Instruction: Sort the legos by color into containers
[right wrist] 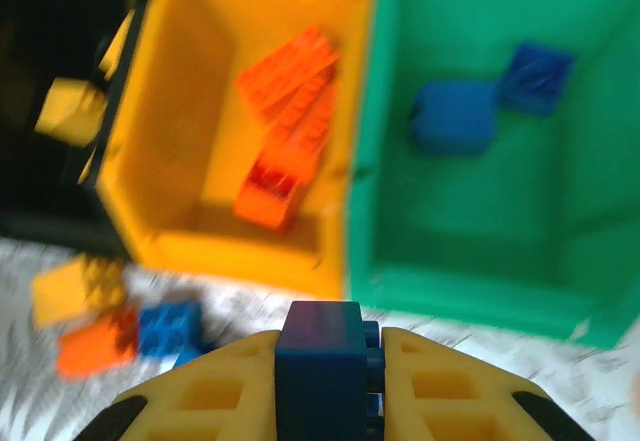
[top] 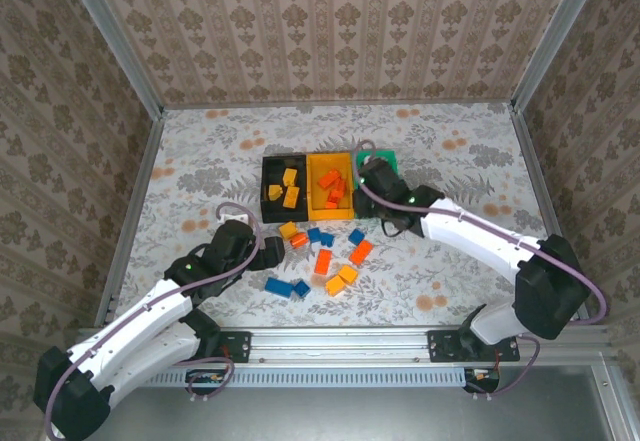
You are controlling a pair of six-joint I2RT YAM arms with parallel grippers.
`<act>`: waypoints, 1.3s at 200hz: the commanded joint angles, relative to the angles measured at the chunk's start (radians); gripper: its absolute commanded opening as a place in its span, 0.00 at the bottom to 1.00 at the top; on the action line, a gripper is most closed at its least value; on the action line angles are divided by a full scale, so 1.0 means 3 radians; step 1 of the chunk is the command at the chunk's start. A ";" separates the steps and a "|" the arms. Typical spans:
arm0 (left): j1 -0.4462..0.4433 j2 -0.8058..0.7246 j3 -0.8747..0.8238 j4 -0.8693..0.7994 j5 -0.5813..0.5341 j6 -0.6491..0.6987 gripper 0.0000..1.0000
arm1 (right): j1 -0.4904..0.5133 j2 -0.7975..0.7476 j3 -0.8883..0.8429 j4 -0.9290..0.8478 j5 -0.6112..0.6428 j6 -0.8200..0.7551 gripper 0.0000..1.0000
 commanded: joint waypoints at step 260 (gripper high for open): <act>0.0127 -0.0011 0.0013 0.0074 0.0233 0.0016 1.00 | 0.0355 0.0285 -0.0191 -0.0736 0.0103 0.1236 0.84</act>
